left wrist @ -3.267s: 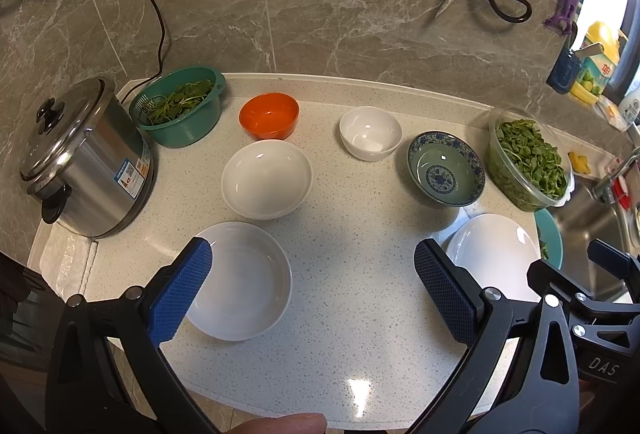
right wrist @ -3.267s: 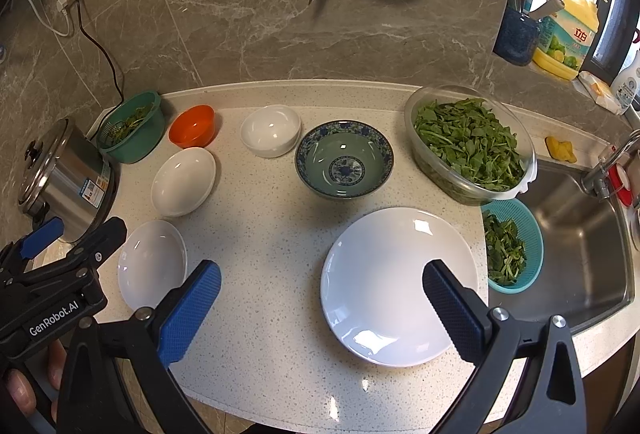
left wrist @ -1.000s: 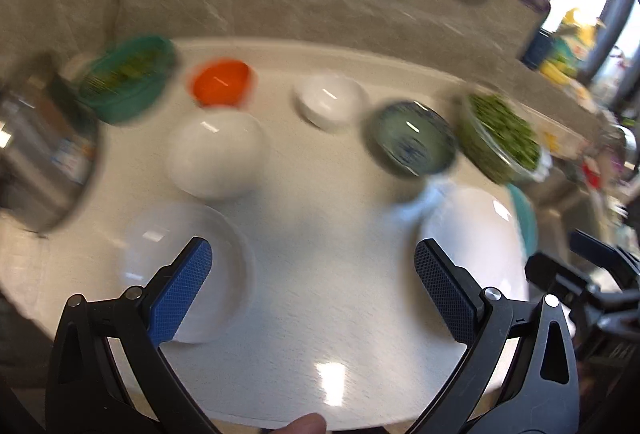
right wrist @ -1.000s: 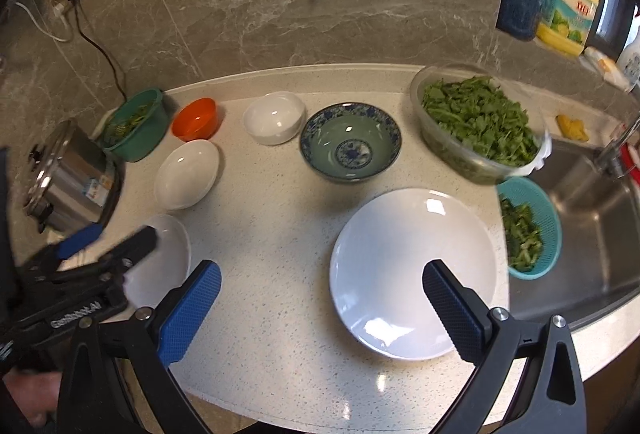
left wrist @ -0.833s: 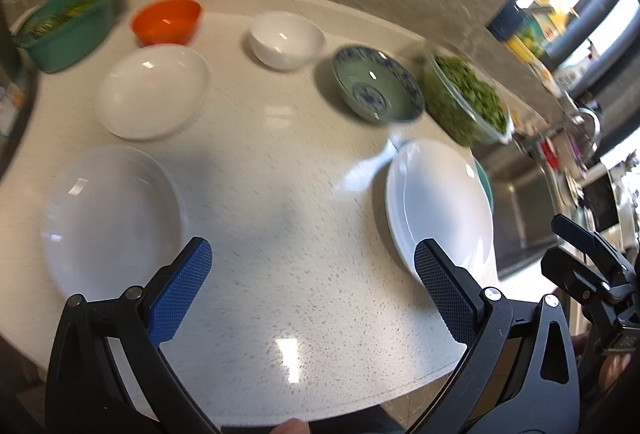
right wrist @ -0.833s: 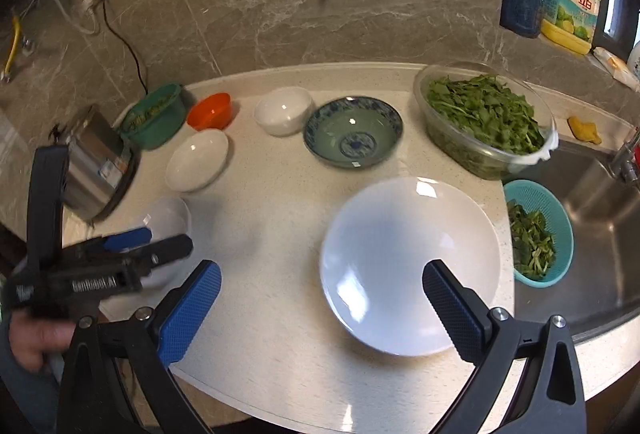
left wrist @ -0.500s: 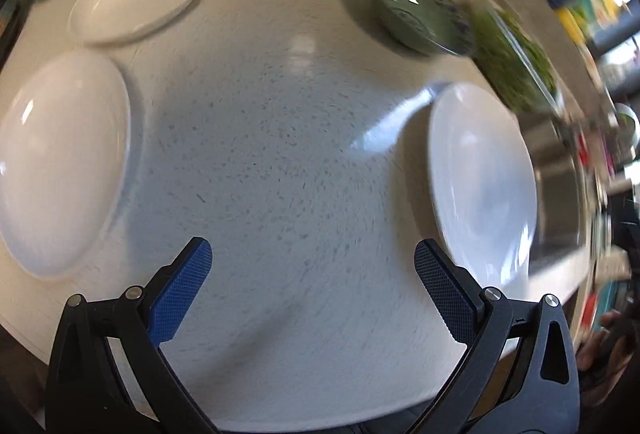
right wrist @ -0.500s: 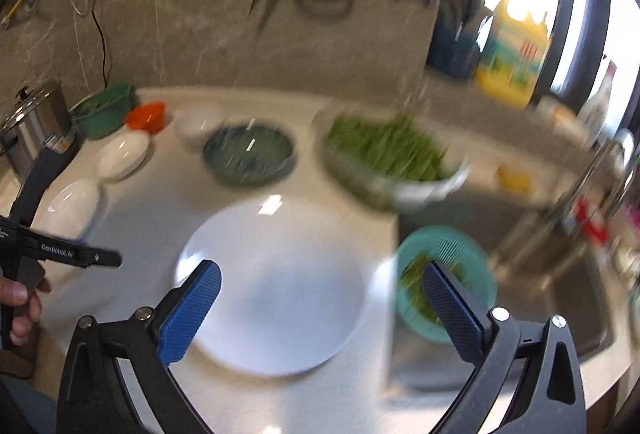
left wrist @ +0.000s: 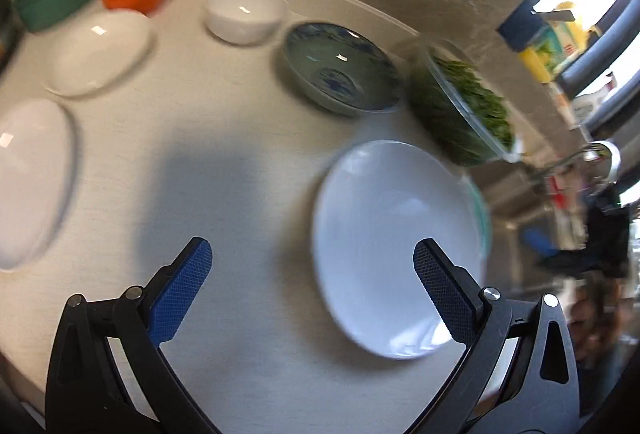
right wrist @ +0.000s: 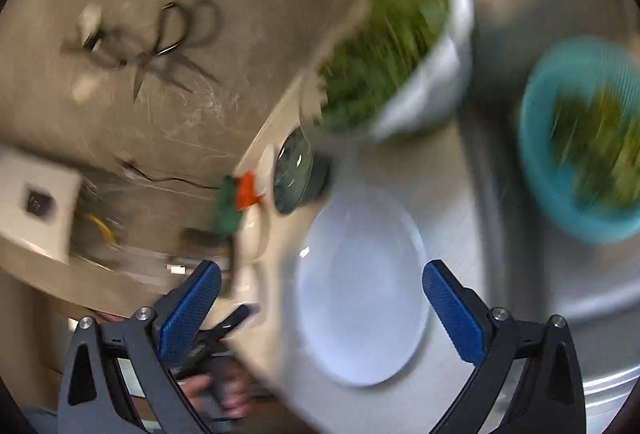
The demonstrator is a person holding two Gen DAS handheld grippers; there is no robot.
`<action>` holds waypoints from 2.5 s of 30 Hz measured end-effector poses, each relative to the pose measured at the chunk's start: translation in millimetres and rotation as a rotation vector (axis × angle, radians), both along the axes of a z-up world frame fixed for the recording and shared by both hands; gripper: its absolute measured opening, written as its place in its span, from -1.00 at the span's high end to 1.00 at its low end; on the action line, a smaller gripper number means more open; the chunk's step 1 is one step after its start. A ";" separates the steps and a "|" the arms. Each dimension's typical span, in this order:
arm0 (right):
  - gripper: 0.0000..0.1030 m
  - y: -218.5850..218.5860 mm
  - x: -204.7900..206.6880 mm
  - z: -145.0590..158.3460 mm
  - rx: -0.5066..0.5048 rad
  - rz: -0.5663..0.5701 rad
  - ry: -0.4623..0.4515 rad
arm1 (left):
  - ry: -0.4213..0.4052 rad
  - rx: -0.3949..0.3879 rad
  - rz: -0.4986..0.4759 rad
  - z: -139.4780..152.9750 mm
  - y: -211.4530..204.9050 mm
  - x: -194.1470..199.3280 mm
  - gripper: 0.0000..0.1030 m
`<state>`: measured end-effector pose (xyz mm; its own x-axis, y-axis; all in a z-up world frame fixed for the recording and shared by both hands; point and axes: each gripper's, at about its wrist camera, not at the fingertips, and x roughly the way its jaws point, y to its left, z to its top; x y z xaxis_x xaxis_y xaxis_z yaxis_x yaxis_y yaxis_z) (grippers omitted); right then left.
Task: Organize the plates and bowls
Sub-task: 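Move both grippers to the rim of the large white plate by the sink, then close the left gripper on the plate rim while the right gripper also clamps it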
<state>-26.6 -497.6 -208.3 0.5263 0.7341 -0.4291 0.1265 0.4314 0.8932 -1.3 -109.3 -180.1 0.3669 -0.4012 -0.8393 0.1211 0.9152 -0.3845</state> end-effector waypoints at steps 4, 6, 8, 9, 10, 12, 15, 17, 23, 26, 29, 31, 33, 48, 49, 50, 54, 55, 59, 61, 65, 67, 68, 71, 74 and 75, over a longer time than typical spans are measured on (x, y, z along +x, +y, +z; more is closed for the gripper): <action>-1.00 11.2 -1.6 -21.7 0.153 0.043 -0.028 | 0.028 0.006 -0.059 -9.5 -12.2 11.0 -0.98; -1.00 10.9 1.0 -31.2 0.199 0.047 -0.010 | 0.035 0.004 -0.092 -13.6 -16.1 15.8 -0.98; -0.91 14.6 7.1 -38.6 0.195 0.089 0.022 | 0.053 -0.006 -0.127 -19.3 -20.2 21.7 -0.98; -0.81 16.6 9.2 -41.2 0.211 0.114 0.017 | 0.056 -0.018 -0.134 -23.4 -13.3 20.9 -0.98; -0.78 15.7 11.4 -42.7 0.223 0.123 0.012 | 0.065 -0.033 -0.139 -25.9 -12.8 23.7 -0.98; -0.76 13.8 12.1 -48.1 0.193 0.139 0.023 | 0.084 -0.050 -0.149 -33.3 -13.6 30.1 -0.96; -0.62 8.1 11.0 -59.3 0.172 0.158 0.034 | 0.095 -0.029 -0.164 -39.4 -17.7 33.8 -0.96; -0.56 2.0 10.3 -67.4 0.176 0.164 0.043 | 0.095 -0.015 -0.177 -41.4 -22.3 35.4 -0.96; -0.42 -5.4 14.2 -79.9 0.168 0.181 0.057 | 0.115 -0.015 -0.190 -50.9 -27.4 44.2 -0.95; -0.41 -5.5 16.3 -84.7 0.158 0.189 0.067 | 0.130 -0.025 -0.204 -57.3 -30.1 49.9 -0.95; -0.40 -3.3 16.9 -88.6 0.156 0.214 0.066 | 0.138 -0.034 -0.212 -61.3 -33.3 54.1 -0.78; -0.36 -0.7 19.0 -89.6 0.163 0.228 0.068 | 0.142 -0.019 -0.215 -63.2 -35.7 56.9 -0.65; -0.38 1.9 23.1 -88.8 0.169 0.245 0.075 | 0.151 -0.020 -0.219 -65.1 -37.7 58.9 -0.63; -0.03 6.2 25.9 -91.7 0.140 0.287 0.126 | 0.220 -0.069 -0.266 -81.5 -50.6 60.3 0.45; 0.03 6.0 25.8 -92.8 0.145 0.282 0.130 | 0.225 -0.075 -0.266 -81.9 -47.9 60.8 0.47; 0.04 5.4 25.8 -93.7 0.150 0.278 0.136 | 0.226 -0.078 -0.268 -81.9 -48.2 61.1 0.47; 0.04 3.5 27.6 -93.6 0.154 0.258 0.131 | 0.230 -0.070 -0.276 -83.2 -45.8 62.6 0.47; 0.04 2.1 28.1 -93.3 0.150 0.252 0.125 | 0.234 -0.064 -0.274 -84.2 -45.9 62.8 0.47; 0.22 -0.3 30.4 -93.1 0.129 0.248 0.124 | 0.251 -0.044 -0.270 -89.1 -46.8 64.1 0.64; 0.34 -1.5 31.0 -94.1 0.112 0.257 0.130 | 0.250 -0.039 -0.277 -89.4 -47.5 63.8 0.64; 0.43 -0.9 32.5 -93.5 0.080 0.284 0.135 | 0.259 -0.052 -0.280 -91.2 -44.8 64.3 0.68; 0.58 2.9 34.5 -92.5 0.060 0.305 0.142 | 0.259 -0.054 -0.281 -91.7 -44.2 64.6 0.68; 0.63 3.9 34.2 -93.4 0.050 0.315 0.148 | 0.260 -0.057 -0.281 -92.0 -42.9 64.9 0.69; 0.78 11.5 35.4 -94.3 0.025 0.348 0.168 | 0.269 -0.067 -0.279 -92.7 -39.9 65.0 0.70; 0.81 15.3 36.0 -93.9 0.012 0.349 0.175 | 0.281 -0.074 -0.272 -94.0 -37.9 66.9 0.71; 0.82 16.5 36.5 -94.0 0.012 0.349 0.178 | 0.285 -0.074 -0.270 -94.2 -38.0 67.4 0.71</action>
